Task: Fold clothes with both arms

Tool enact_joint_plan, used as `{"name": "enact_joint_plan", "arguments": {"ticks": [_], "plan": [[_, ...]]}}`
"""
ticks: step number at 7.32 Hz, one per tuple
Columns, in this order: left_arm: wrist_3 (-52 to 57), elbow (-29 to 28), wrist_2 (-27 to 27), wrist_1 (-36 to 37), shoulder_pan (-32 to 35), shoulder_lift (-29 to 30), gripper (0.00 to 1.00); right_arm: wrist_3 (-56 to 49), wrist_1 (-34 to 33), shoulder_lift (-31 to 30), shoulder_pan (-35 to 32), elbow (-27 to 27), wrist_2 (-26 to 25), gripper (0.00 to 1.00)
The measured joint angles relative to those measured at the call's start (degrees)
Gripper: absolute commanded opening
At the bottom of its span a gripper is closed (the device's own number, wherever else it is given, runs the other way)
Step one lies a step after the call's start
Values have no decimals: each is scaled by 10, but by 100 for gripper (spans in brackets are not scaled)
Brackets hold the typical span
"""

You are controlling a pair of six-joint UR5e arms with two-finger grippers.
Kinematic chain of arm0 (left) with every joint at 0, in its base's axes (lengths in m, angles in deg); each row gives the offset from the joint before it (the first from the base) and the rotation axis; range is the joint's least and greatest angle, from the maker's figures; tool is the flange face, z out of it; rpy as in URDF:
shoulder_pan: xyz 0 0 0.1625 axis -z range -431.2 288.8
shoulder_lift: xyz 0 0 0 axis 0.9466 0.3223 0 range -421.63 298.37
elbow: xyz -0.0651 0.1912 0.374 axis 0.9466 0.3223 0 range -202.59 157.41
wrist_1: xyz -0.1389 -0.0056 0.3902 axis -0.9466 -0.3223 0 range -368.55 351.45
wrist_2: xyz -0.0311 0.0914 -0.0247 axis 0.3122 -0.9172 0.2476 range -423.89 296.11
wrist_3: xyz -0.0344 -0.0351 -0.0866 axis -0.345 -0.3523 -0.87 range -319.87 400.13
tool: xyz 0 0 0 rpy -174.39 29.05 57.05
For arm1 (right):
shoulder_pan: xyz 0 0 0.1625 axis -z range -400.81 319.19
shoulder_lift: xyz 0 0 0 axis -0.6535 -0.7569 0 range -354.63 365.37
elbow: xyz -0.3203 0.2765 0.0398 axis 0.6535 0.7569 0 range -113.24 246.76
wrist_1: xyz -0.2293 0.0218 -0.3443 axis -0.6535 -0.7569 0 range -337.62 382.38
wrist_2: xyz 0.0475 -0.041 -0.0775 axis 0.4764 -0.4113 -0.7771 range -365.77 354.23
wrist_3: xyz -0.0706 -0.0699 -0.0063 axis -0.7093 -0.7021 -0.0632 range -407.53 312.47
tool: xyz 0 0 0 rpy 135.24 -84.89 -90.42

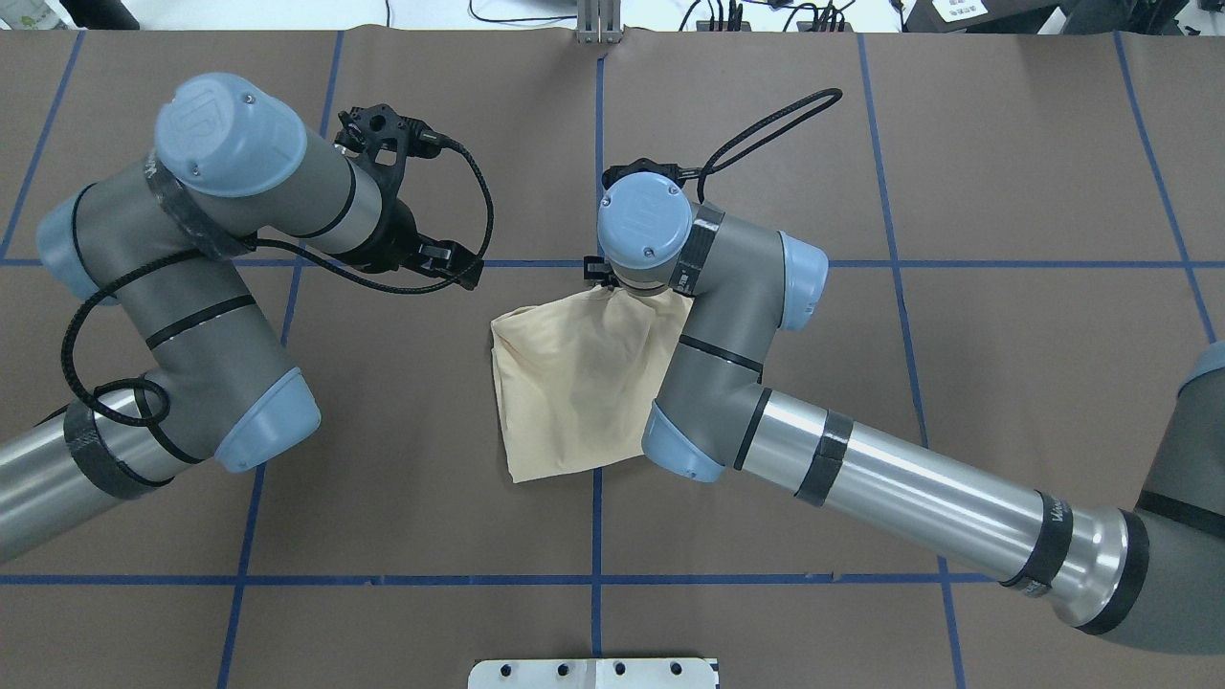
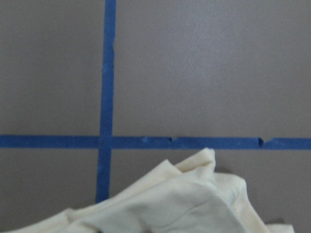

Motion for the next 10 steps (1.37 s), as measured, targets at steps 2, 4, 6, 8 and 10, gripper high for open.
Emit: {"name": "enact_joint_plan", "arguments": {"ticks": [2,4,6,8,10], "plan": [[0,0,0,0,0,0,100,-5,10,4,-30,3,15,100],[2,7,0,2,6,-1,100,-13,4,-15,-92,-25,115,100],[28,41,18,9,35,-33,100,-85,-24,-106,-166,-126,195,100],[138,69,40,43,95,-69,100,-218,-51,-215,-252,-213,259,100],[276,77,49,73,171,-108,100,-380,-56,-324,-348,-249,315,100]]}}
